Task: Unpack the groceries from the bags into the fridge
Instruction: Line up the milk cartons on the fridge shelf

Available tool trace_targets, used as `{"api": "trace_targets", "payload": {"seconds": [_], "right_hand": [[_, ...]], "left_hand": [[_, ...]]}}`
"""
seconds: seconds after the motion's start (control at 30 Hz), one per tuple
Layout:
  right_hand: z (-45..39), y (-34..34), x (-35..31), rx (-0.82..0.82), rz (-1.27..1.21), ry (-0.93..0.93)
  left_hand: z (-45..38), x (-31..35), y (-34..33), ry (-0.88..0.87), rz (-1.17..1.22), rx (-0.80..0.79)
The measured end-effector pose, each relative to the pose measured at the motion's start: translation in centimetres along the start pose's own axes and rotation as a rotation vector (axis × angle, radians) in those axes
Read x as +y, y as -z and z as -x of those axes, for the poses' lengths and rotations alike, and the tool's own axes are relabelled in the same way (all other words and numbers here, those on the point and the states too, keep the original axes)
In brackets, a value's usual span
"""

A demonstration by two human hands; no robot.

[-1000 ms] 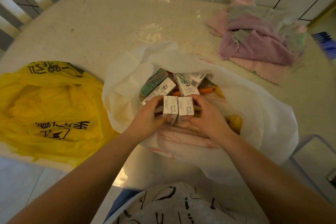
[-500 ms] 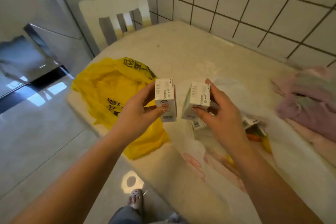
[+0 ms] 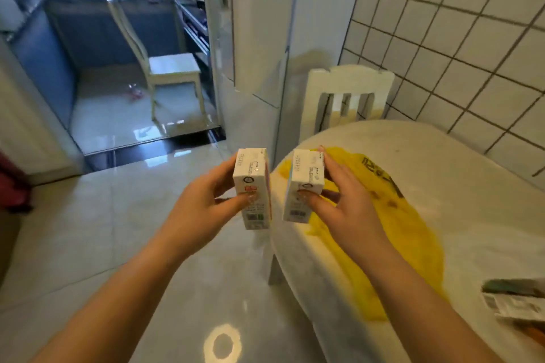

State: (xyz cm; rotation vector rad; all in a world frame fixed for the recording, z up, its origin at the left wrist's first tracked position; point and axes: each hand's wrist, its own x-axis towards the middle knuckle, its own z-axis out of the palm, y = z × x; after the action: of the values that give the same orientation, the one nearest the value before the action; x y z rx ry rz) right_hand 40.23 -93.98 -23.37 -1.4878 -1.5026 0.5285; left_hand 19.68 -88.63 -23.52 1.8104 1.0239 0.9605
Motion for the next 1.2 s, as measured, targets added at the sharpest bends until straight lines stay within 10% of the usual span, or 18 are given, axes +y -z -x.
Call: {"api": "trace_targets", "payload": {"seconds": [0.53, 1.2], "right_hand": [[-20.7, -22.7, -7.5, -0.18, -0.17, 0.115], [-60.4, -36.9, -5.0, 0.012, -0.308, 0.094]], "left_hand": [[-9.8, -11.1, 24.0, 0.073, 0.03, 0.26], [-49.0, -23.7, 40.9, -0.012, 0.0, 0.246]]}}
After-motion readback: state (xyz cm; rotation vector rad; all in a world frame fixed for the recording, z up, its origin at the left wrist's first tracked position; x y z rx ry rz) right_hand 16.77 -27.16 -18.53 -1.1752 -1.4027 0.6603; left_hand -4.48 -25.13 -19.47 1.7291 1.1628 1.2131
